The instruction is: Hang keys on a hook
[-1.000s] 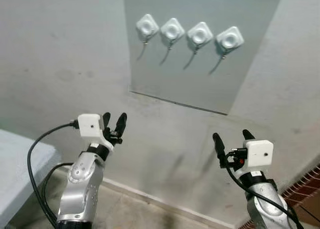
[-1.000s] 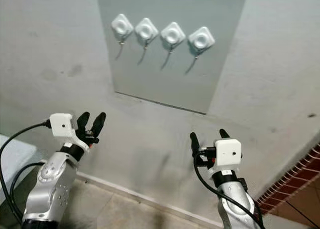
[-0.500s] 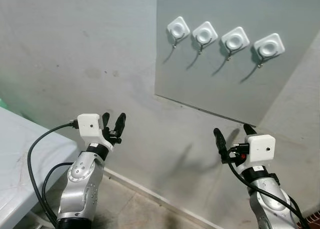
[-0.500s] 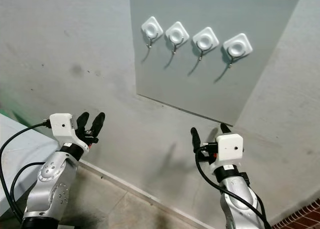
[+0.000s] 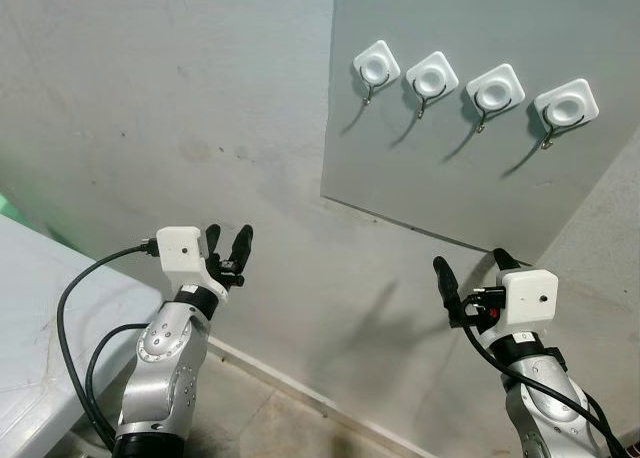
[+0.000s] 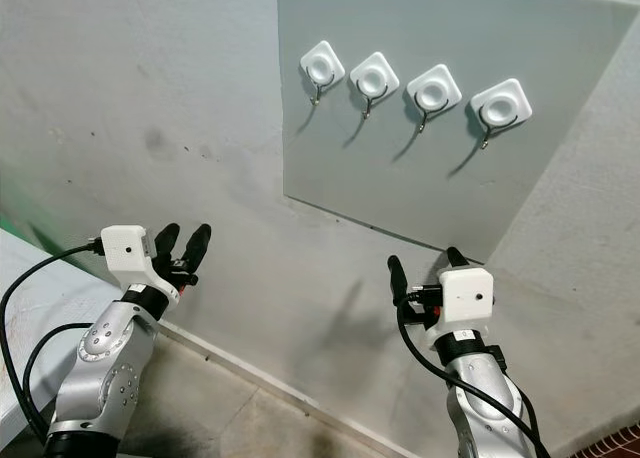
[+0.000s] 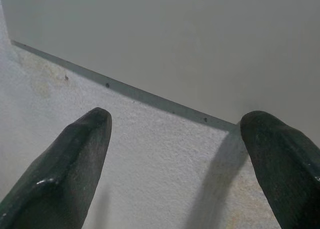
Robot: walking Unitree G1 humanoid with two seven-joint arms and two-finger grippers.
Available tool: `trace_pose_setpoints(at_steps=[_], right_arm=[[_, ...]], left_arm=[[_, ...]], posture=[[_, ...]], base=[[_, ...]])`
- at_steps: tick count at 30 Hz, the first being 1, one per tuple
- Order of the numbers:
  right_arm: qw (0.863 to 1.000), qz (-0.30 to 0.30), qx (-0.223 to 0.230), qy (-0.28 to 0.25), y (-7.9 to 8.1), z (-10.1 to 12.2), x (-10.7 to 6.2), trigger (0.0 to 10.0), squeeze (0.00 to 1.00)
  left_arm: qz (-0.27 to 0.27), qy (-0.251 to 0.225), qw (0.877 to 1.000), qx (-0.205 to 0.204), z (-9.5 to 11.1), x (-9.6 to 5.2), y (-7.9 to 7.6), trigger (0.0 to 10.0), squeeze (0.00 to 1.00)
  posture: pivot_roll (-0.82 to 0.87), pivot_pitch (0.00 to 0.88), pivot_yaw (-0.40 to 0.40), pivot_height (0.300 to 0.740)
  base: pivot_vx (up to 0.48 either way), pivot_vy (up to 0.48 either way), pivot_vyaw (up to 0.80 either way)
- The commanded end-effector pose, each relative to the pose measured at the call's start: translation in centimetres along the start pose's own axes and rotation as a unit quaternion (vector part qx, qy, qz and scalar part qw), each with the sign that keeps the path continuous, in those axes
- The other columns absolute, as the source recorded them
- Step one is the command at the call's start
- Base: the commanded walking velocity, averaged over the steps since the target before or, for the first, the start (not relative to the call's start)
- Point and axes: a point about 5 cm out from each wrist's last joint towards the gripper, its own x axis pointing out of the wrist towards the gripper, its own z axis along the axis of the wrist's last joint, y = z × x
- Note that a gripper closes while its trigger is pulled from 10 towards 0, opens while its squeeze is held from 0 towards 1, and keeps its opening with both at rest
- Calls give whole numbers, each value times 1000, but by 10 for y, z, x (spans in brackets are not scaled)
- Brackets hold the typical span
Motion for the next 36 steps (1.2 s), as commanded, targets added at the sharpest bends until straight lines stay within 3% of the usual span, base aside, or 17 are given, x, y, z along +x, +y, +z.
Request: trace_pose_setpoints(at_steps=[1, 10, 36], right_arm=[[1000, -5, 1, -5, -2, 4, -2, 10000, 0], [1000, -24, 18, 2, -2, 3, -16, 10000, 0], [1000, -26, 13, -5, -6, 12, -4, 10000, 0]], left_arm=[[-2, -5, 1000, 5, 3, 0, -2, 10000, 0], [0, 2, 1000, -6, -2, -13, -5, 10000, 0], [10, 4, 1000, -6, 3, -11, -5, 10000, 0]], posture=[[-48, 0, -23, 740], [-49, 0, -26, 740], [-38, 0, -22, 740]], base=[[0, 0, 800], [0, 0, 800], [0, 0, 800]])
